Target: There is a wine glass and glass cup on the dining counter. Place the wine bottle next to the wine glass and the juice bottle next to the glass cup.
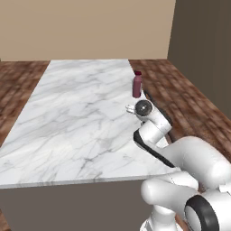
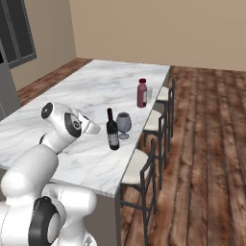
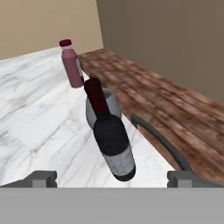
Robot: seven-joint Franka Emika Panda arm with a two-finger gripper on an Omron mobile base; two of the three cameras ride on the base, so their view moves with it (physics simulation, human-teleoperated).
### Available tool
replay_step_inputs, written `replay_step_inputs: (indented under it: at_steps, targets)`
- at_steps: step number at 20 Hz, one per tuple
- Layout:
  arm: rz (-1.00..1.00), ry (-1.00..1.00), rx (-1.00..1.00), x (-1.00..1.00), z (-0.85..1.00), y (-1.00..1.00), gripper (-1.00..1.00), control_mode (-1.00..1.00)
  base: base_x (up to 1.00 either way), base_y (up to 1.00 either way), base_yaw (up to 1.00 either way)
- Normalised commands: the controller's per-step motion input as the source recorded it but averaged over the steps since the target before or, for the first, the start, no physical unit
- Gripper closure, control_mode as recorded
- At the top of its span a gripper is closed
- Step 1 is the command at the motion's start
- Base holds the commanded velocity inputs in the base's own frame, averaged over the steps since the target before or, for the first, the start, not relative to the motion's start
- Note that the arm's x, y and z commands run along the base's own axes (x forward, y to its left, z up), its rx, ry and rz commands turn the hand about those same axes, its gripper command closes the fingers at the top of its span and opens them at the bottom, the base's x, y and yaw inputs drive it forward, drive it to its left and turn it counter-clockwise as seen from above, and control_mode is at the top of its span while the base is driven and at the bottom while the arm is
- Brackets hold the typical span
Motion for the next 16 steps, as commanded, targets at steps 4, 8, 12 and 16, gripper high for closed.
replay_step_inputs:
  at_steps: [4,8,12,16]
  targets:
    - [0.01,0.01,0.0,-0.6,0.21,0.06,-1.0,-1.0,0.0,0.0,0.0]
    - [0.0,0.0,0.0,-0.6,0.22,0.02,-1.0,-1.0,0.0,0.0,0.0]
    - [0.0,0.0,0.0,-0.63,0.22,0.04,-1.0,-1.0,0.0,0.0,0.0]
    - [0.02,0.0,0.0,-0.65,0.24,0.01,-1.0,-1.0,0.0,0.0,0.0]
